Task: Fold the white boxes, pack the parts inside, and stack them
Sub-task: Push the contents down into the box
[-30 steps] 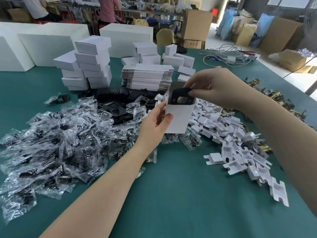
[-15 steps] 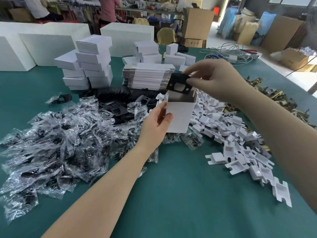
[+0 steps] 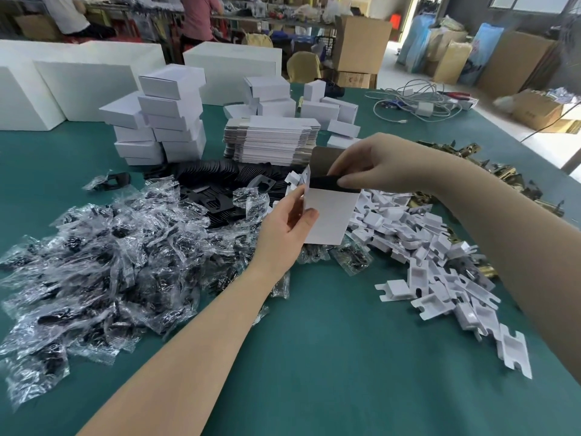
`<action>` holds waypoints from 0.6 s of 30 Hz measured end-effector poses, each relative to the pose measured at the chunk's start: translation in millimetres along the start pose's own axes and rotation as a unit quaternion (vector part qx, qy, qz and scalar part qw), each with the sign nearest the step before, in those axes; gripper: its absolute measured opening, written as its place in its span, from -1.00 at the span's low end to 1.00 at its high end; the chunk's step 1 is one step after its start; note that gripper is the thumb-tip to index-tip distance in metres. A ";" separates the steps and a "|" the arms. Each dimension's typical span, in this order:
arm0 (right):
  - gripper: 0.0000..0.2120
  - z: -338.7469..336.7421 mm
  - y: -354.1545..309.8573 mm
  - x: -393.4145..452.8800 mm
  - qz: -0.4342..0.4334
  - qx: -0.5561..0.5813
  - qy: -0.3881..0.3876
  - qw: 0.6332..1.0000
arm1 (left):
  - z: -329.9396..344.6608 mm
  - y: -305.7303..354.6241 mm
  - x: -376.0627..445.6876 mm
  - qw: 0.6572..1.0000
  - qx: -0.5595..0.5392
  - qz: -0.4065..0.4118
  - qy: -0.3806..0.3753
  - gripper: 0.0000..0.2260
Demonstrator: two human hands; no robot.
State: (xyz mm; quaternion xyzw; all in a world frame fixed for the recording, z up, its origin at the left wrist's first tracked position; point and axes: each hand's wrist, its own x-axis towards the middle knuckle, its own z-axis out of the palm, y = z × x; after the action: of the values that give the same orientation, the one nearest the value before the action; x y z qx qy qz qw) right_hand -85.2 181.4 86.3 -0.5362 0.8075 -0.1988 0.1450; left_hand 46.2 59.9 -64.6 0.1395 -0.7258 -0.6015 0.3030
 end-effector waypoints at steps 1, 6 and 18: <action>-0.83 1.0 0.0 0.8 0.004 -0.007 -0.009 1.000 | 0.0 -0.2 0.1 1.000 0.002 -0.001 0.000 -0.58; -0.83 -0.5 0.4 2.7 0.008 -0.008 -0.008 1.000 | 0.3 0.7 0.4 1.000 0.009 0.008 -0.001 -0.60; -0.77 -1.3 3.6 11.8 0.064 0.057 0.011 0.996 | -1.5 5.0 4.4 0.999 -0.042 -0.009 -0.007 -0.62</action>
State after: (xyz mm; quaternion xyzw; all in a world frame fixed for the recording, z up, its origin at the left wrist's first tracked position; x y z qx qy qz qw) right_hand -93.2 172.0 85.4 -0.4718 0.8293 -0.2403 0.1785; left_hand 44.5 57.4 -58.5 0.1289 -0.7007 -0.6354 0.2979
